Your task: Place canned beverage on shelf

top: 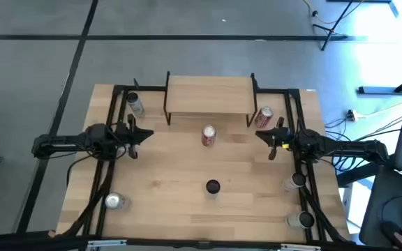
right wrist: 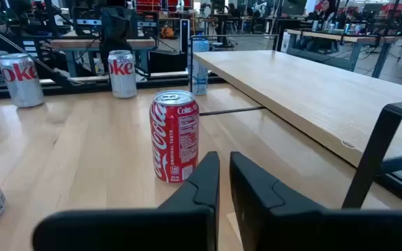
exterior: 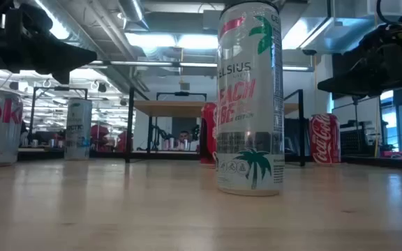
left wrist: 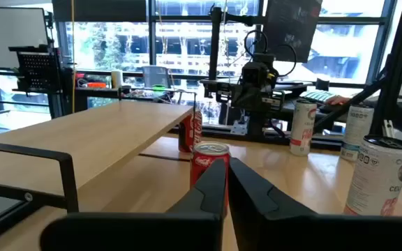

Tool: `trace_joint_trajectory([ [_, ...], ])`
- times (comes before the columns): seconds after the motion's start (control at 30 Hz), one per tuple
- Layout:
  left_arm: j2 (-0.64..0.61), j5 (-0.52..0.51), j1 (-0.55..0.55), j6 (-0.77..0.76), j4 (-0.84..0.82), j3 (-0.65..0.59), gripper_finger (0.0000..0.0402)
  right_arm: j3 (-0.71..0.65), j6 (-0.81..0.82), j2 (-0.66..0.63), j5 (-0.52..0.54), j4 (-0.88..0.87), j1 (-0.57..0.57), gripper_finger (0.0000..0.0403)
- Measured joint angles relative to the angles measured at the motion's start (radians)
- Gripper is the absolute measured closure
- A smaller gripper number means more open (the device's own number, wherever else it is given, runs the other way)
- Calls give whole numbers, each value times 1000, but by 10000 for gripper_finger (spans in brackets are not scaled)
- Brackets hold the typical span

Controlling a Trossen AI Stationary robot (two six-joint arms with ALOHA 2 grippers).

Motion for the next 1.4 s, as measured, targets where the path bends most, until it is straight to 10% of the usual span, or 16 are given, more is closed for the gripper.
trace_joint_trajectory([
  [1.4, 0, -3, 0, -6, 24, 0, 393, 0, 0, 0, 0, 3, 0, 375],
])
